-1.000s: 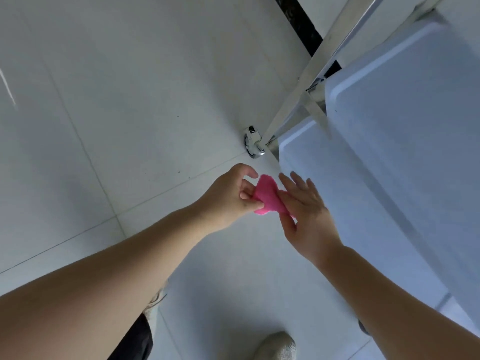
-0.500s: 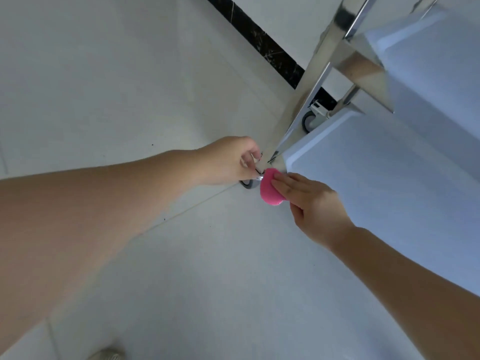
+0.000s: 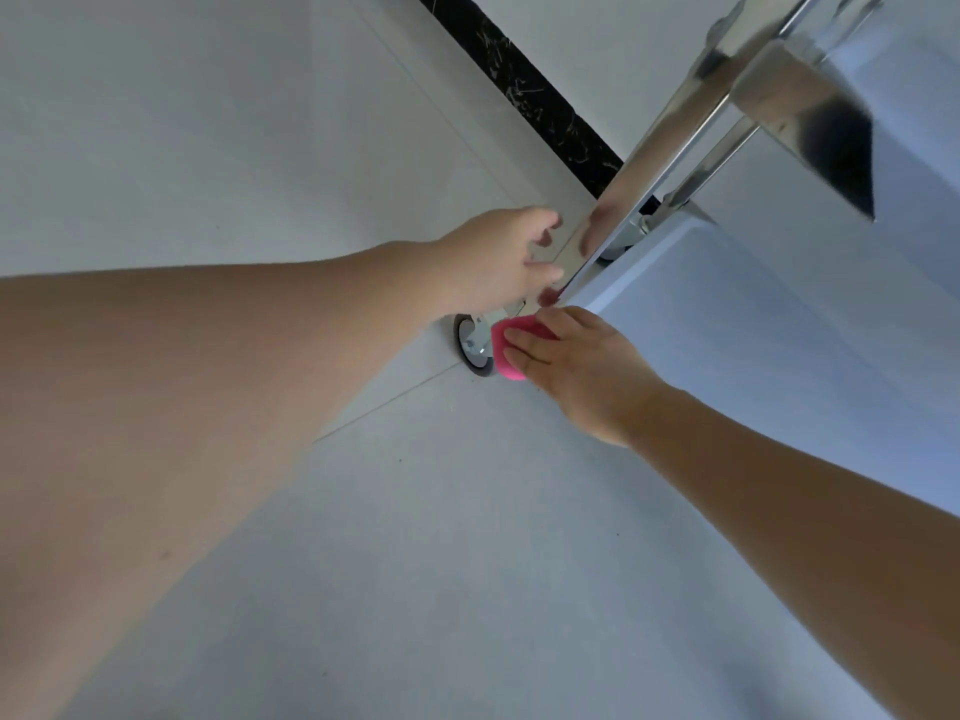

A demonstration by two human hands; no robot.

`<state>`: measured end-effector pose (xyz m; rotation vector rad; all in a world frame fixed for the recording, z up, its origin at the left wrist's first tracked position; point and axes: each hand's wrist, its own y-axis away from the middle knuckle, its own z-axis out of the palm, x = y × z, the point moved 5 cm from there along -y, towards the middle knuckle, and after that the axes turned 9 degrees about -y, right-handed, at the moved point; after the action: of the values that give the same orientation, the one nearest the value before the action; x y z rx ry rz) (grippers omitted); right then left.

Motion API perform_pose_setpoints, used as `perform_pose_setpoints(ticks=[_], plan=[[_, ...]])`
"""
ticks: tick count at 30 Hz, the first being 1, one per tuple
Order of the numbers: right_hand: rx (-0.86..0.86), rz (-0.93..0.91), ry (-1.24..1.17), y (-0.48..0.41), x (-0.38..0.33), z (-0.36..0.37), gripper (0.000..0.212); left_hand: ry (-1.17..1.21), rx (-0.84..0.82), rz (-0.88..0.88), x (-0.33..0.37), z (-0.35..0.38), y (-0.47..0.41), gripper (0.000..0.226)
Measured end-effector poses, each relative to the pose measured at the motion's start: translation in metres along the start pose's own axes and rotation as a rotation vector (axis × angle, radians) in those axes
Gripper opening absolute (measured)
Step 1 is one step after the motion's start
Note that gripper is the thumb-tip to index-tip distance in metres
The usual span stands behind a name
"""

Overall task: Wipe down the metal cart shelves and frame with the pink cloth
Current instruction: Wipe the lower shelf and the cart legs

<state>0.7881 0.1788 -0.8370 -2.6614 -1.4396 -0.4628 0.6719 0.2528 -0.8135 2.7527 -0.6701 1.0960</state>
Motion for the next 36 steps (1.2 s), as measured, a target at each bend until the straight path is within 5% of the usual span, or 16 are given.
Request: perform_pose_setpoints(ticks=[5, 17, 22, 29, 36], plan=[[-0.144, 0.128, 0.136, -0.006, 0.001, 0.021, 0.048, 0.06, 0.015, 0.079, 0.009, 0.01, -0.007, 0.045], [-0.166, 0.211, 0.112, 0.029, -0.008, 0.022, 0.051, -0.076, 0.172, 0.056, 0.015, 0.015, -0.008, 0.035], [-0.127, 0.234, 0.071, 0.051, -0.01, 0.018, 0.057, -0.083, 0.086, 0.02, 0.011, 0.027, 0.004, 0.052], [-0.096, 0.274, 0.048, 0.081, -0.016, 0.021, 0.045, -0.273, -0.056, -0.091, -0.005, 0.045, 0.038, 0.032], [-0.132, 0.329, 0.025, 0.111, -0.021, 0.022, 0.045, -0.378, -0.169, 0.013, 0.004, 0.067, 0.059, 0.023]])
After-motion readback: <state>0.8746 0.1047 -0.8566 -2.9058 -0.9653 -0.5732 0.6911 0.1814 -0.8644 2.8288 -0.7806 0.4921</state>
